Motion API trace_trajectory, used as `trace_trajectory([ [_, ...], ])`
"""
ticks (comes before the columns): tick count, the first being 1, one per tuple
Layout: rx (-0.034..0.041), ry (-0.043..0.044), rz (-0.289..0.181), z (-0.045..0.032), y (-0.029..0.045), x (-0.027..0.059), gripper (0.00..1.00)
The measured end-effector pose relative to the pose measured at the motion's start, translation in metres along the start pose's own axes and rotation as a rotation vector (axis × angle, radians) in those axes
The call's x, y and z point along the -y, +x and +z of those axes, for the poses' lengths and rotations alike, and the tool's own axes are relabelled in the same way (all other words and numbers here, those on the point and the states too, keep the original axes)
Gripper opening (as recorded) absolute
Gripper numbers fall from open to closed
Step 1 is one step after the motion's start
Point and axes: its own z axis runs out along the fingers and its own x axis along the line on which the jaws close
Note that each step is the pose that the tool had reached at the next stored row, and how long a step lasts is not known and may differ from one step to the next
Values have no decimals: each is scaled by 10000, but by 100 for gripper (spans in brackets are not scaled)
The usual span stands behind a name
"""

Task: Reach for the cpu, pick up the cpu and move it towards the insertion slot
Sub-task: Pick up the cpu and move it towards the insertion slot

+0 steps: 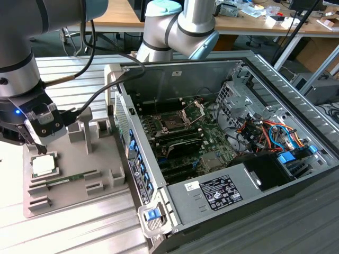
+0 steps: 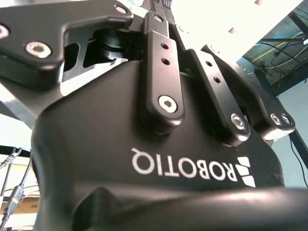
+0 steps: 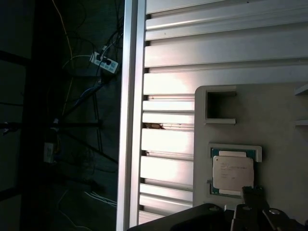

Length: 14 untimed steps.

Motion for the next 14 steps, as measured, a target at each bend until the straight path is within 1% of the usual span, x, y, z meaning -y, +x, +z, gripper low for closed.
trace_trajectory([
  [14, 0, 1, 0, 48, 0, 1, 10],
])
